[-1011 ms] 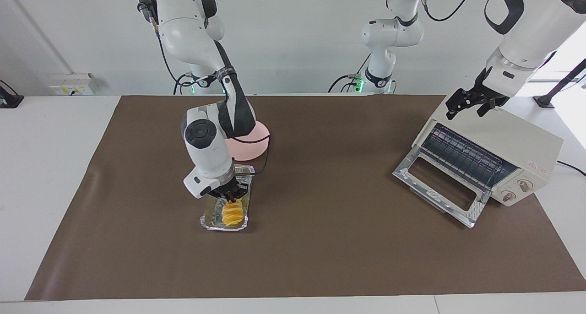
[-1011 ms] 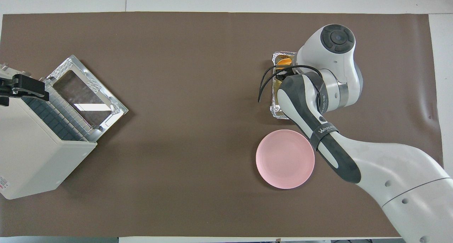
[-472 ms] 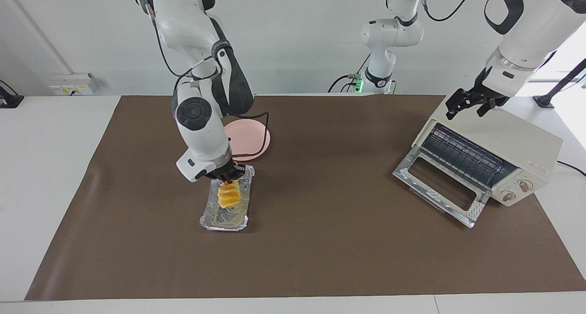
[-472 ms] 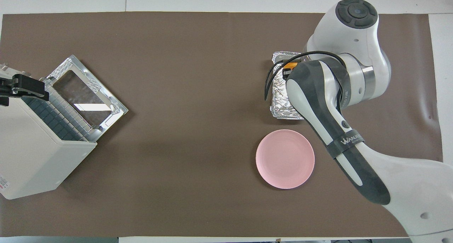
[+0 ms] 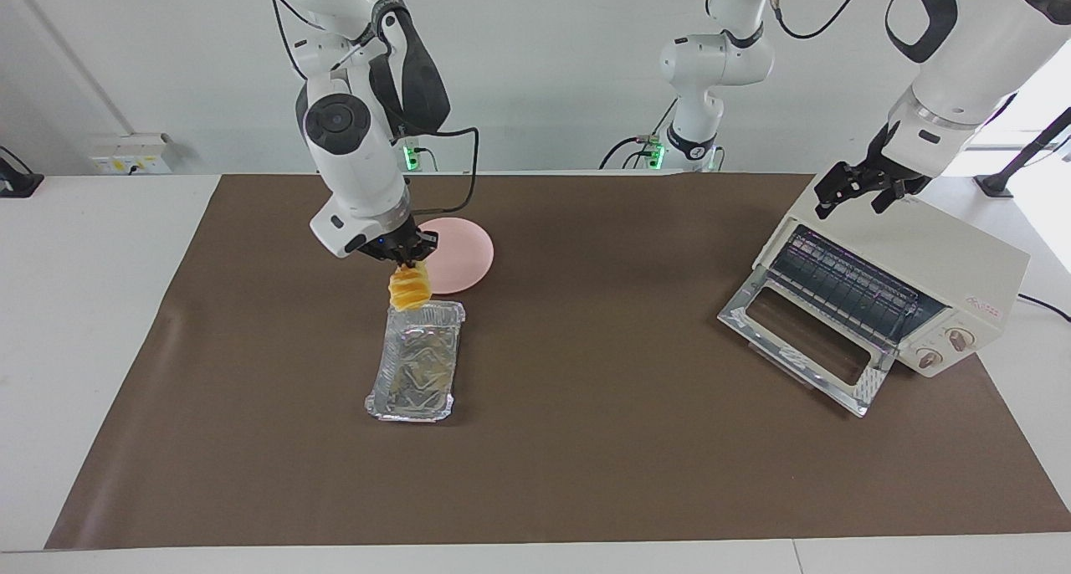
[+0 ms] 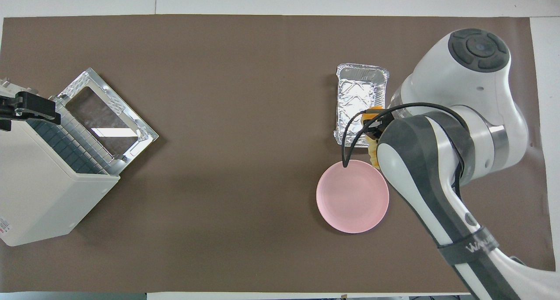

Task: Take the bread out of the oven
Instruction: 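Carry the bread rolls onto the pink plate and open the right gripper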

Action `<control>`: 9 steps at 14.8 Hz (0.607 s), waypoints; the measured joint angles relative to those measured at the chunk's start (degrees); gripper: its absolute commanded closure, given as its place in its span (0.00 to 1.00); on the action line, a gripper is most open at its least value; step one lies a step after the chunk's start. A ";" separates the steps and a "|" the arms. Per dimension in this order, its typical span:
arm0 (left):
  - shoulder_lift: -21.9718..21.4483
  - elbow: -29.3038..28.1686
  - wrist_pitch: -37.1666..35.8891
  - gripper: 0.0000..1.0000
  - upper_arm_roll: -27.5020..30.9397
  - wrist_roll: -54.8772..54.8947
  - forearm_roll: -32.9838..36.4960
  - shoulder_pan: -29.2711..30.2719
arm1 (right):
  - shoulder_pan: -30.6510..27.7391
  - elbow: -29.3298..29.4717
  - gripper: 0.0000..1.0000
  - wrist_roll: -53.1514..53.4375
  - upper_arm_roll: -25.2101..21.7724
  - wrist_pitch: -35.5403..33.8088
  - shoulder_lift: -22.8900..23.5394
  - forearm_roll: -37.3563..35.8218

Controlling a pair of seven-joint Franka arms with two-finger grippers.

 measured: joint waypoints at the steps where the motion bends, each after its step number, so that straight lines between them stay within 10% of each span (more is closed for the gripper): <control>1: 0.00 0.00 0.00 0.00 0.00 0.00 0.00 0.00 | 0.76 -3.67 1.00 0.35 0.02 1.94 -2.40 0.15; 9: 0.00 0.00 0.00 0.00 0.00 0.00 0.00 0.00 | 9.15 -31.57 1.00 8.66 0.45 26.13 -13.53 0.21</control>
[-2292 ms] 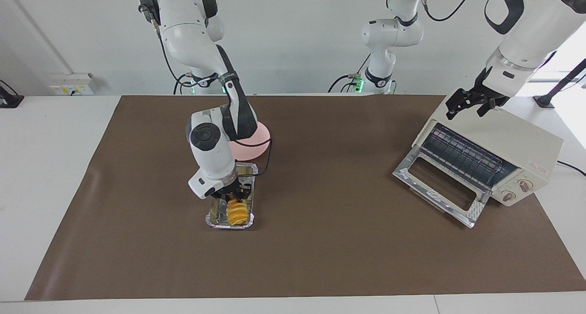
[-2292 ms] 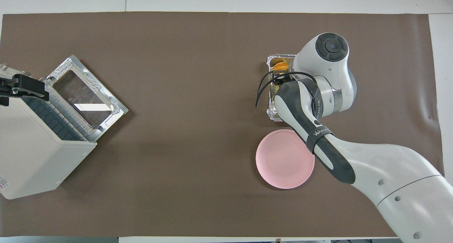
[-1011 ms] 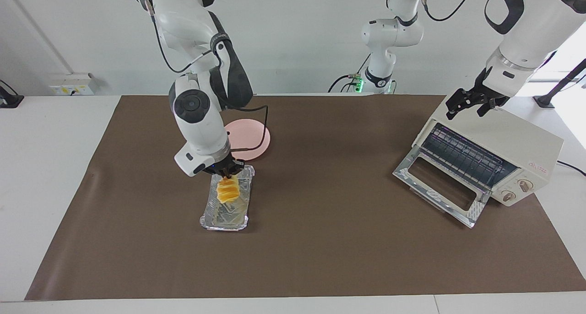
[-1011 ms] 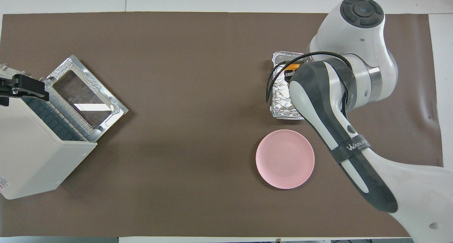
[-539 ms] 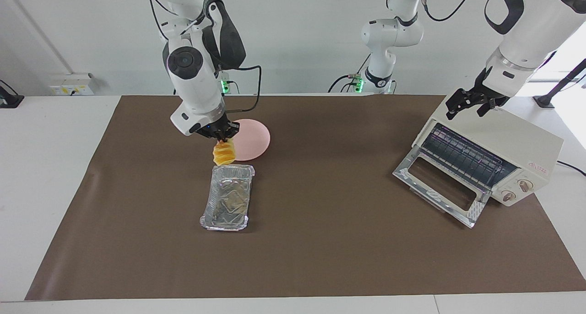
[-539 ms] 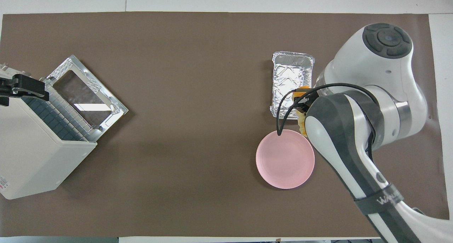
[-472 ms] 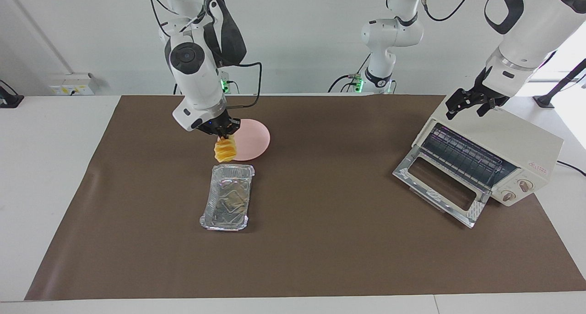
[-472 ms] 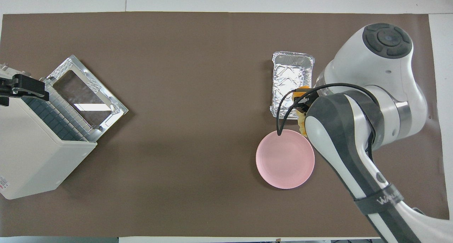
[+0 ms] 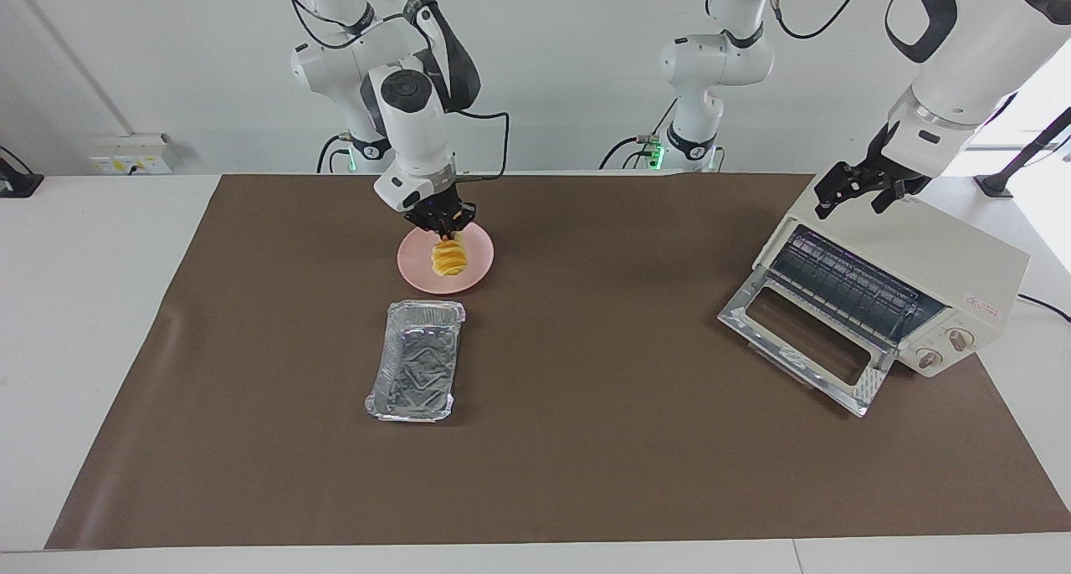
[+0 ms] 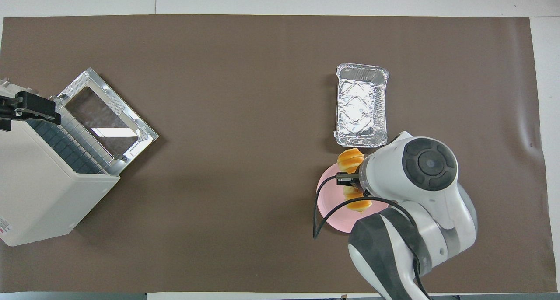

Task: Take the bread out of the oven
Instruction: 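Carry the bread rolls onto the pink plate and open the right gripper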

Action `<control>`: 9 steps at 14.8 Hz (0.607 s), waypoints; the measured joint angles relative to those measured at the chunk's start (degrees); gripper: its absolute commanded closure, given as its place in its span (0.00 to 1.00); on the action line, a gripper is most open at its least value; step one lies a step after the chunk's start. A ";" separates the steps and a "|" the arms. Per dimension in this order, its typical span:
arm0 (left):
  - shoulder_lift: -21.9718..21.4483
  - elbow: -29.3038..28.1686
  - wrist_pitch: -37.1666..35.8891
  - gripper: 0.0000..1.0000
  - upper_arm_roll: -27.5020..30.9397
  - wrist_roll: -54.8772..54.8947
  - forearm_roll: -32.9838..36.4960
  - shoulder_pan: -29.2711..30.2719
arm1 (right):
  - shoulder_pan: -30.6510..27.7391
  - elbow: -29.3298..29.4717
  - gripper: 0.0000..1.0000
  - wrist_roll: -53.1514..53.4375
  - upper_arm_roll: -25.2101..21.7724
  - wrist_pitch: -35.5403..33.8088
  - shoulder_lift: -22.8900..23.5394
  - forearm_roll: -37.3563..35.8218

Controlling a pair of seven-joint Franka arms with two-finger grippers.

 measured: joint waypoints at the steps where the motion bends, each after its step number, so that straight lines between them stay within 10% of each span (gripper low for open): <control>1: 0.00 0.00 0.00 0.00 0.00 0.00 0.00 0.00 | 0.13 -2.03 1.00 0.00 -0.02 2.48 -0.18 0.00; 6: 0.00 0.00 0.00 0.00 0.00 0.00 0.00 0.00 | 1.37 -7.83 1.00 0.18 0.00 9.33 -0.06 0.00; 8: 0.00 0.00 0.00 0.00 0.00 0.00 0.00 0.00 | 1.65 -7.96 0.40 0.19 0.00 9.54 -0.01 0.00; 9: 0.00 0.00 0.00 0.00 0.00 0.00 0.00 0.00 | 1.68 -7.96 0.27 0.20 0.00 9.54 -0.01 0.00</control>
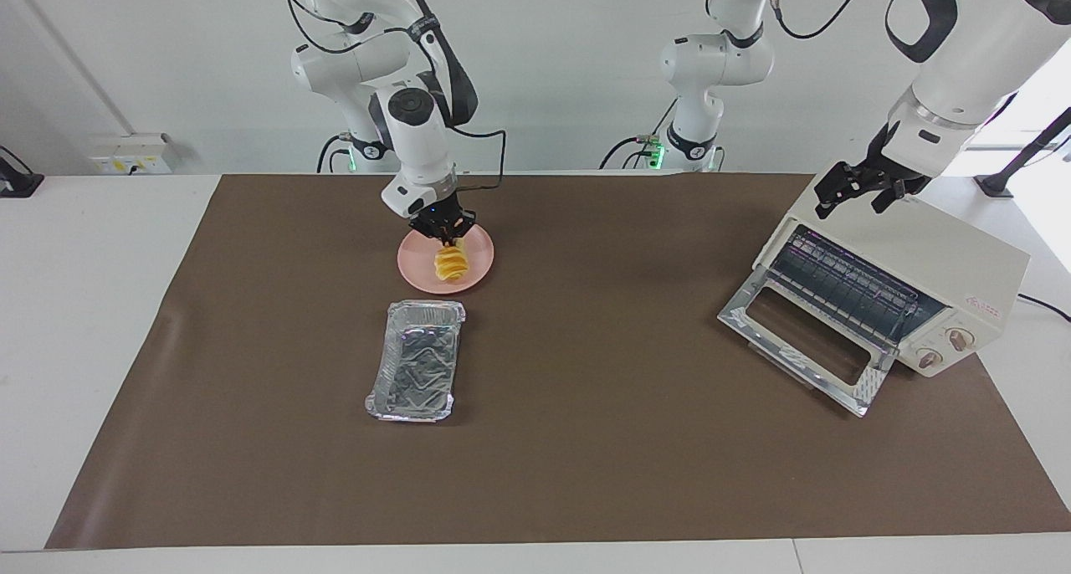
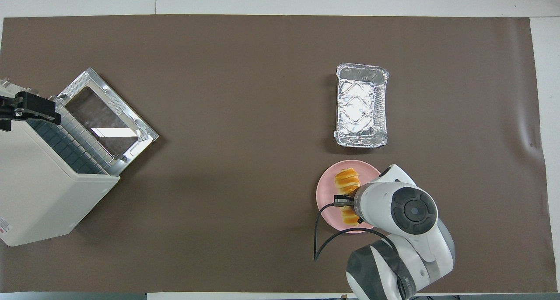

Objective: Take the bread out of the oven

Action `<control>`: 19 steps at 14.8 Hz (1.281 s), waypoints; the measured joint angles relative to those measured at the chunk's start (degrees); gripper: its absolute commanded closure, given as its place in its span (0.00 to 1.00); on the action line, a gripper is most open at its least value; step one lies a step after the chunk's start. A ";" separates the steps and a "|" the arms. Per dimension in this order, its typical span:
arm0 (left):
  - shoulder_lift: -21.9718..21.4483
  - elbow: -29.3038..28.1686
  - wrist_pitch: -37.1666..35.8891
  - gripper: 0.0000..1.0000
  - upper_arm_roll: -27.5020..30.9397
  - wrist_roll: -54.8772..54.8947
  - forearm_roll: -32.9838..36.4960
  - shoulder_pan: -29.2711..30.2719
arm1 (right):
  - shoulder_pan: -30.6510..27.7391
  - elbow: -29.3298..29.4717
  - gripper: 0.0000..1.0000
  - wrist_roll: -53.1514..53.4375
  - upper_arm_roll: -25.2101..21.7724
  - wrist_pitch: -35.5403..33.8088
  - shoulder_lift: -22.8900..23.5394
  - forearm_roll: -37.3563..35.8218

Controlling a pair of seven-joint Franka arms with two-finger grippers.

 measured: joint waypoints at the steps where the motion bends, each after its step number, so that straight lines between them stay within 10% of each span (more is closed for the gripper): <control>1: 0.00 0.00 0.00 0.00 0.00 0.00 0.00 0.00 | 0.00 0.00 0.00 0.01 0.00 0.03 0.00 0.00; 8: 0.00 0.00 0.00 0.00 0.00 0.00 0.00 0.00 | -0.10 3.43 0.00 0.09 -0.19 -2.13 0.11 0.00; 19: 0.00 0.00 0.00 0.00 0.00 0.00 0.00 0.00 | -21.40 36.58 0.00 -28.89 -1.52 -33.64 0.25 -0.07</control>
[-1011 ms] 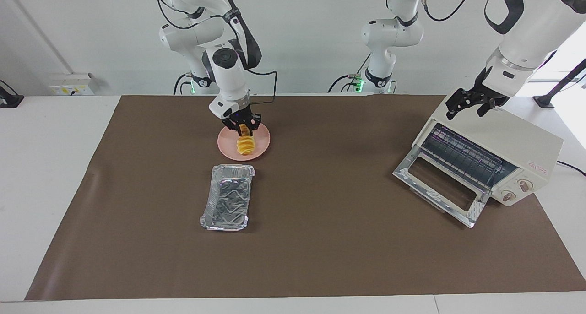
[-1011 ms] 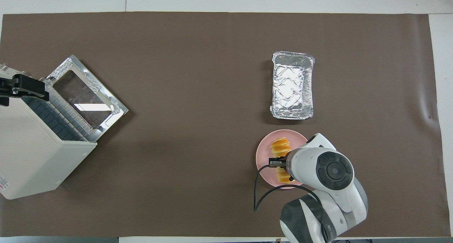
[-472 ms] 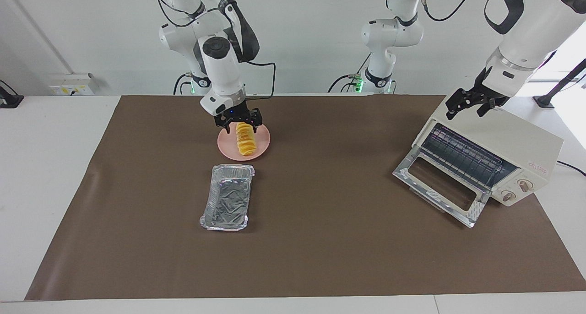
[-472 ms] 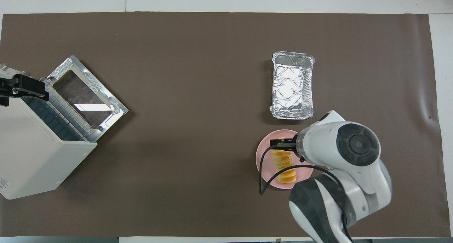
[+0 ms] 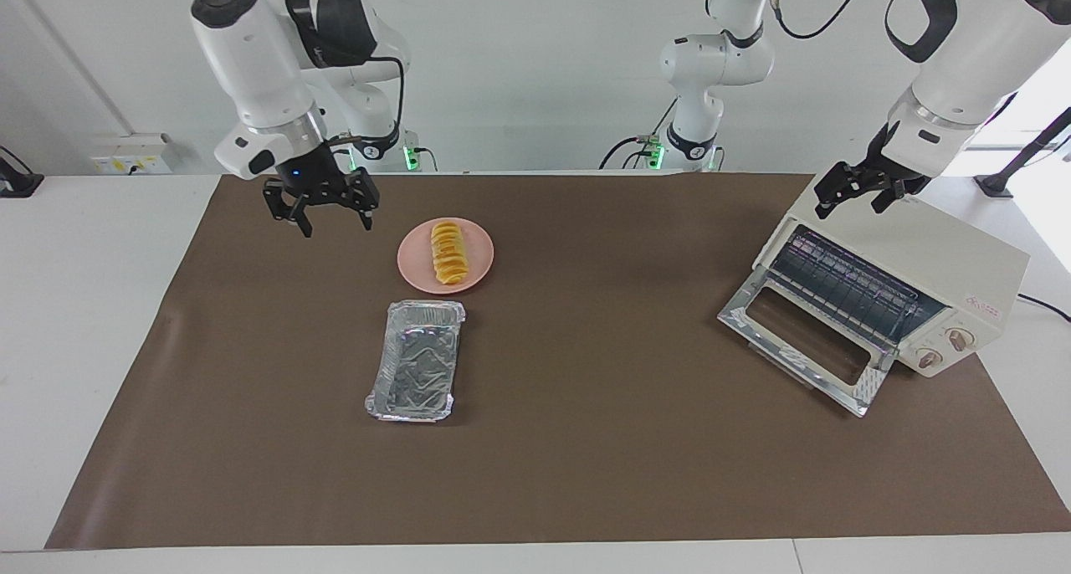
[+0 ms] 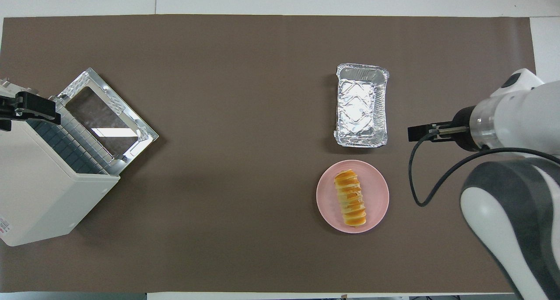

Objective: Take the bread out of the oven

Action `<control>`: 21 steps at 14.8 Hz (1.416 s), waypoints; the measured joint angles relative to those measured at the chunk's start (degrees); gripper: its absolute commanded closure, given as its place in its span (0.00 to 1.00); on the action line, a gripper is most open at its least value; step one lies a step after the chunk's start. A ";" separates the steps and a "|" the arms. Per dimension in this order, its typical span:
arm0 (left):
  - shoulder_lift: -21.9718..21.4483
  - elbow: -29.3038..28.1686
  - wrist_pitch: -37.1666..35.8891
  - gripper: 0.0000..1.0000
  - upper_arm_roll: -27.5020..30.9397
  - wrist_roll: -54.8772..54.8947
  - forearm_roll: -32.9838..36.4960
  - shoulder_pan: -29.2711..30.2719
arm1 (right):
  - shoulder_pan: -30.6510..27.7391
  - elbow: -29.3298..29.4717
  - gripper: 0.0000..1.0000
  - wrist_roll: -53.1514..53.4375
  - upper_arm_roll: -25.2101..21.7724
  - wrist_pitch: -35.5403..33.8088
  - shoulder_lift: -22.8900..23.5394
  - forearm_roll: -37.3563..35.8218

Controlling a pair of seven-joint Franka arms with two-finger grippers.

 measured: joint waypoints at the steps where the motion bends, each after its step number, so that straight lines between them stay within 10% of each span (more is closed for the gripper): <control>1: 0.00 0.00 0.00 0.00 0.00 0.00 0.00 0.00 | -1.04 2.91 0.00 -1.59 -0.02 -5.13 0.05 -0.03; 6: 0.00 0.00 0.00 0.00 0.00 0.00 0.00 0.00 | -3.20 12.19 0.00 -2.42 0.03 -17.80 1.61 -1.37; 21: 0.00 0.00 0.00 0.00 0.00 0.00 0.00 0.00 | -5.71 12.09 0.00 -2.44 0.48 -16.70 4.69 -1.87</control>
